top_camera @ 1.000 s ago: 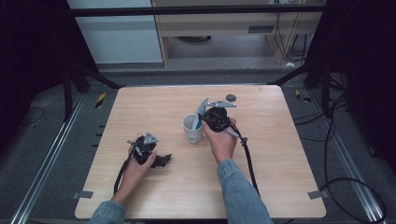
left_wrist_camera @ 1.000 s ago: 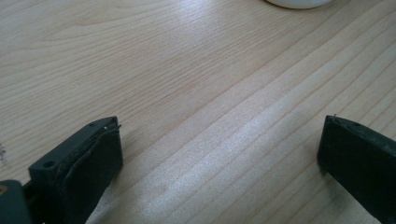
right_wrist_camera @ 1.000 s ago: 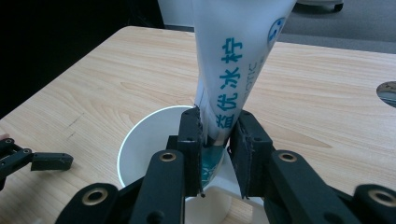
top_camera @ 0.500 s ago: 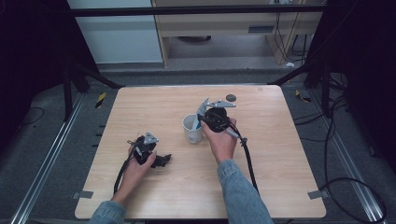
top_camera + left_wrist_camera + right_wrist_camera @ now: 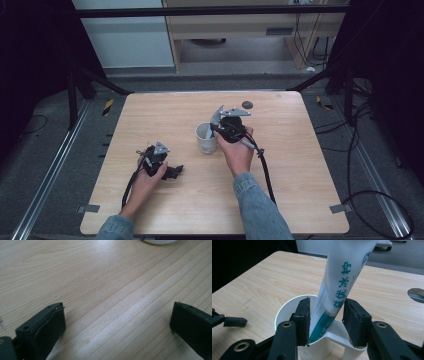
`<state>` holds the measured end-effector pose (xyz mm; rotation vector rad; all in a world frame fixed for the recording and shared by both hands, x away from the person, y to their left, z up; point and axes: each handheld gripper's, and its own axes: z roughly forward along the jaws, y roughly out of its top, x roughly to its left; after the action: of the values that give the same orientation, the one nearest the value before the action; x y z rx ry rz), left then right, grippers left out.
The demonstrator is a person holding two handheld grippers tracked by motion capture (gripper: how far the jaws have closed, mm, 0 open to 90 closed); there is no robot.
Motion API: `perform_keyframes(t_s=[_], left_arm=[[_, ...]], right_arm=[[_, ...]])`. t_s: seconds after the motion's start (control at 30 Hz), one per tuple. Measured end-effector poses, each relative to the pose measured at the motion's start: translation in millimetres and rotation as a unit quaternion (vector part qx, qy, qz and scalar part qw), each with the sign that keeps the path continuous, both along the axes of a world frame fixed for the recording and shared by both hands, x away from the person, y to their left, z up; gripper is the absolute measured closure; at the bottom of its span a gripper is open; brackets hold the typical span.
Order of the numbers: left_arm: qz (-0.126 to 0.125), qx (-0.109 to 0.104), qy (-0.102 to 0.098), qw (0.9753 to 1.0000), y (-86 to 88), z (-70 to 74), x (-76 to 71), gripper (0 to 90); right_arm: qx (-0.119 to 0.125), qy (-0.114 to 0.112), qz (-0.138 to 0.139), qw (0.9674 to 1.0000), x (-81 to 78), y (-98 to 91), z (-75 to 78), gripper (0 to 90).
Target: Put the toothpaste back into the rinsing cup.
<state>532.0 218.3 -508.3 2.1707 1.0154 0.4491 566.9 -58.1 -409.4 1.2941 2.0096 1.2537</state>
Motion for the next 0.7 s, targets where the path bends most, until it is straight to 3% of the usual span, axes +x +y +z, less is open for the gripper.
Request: perform_keyframes(t_s=[0.47, 0.7], left_arm=[[0.000, 0.000, 0.000, 1.0000, 0.0, 0.0, 0.0, 0.0], [0.000, 0.000, 0.000, 1.0000, 0.0, 0.0, 0.0, 0.0]], right_arm=[[-0.024, -0.012, -0.006, 0.9996, -5.7, -1.3, 4.0, 46.7], [-0.043, -0.009, -0.006, 0.9990, -8.6, -5.2, 9.3, 37.6]])
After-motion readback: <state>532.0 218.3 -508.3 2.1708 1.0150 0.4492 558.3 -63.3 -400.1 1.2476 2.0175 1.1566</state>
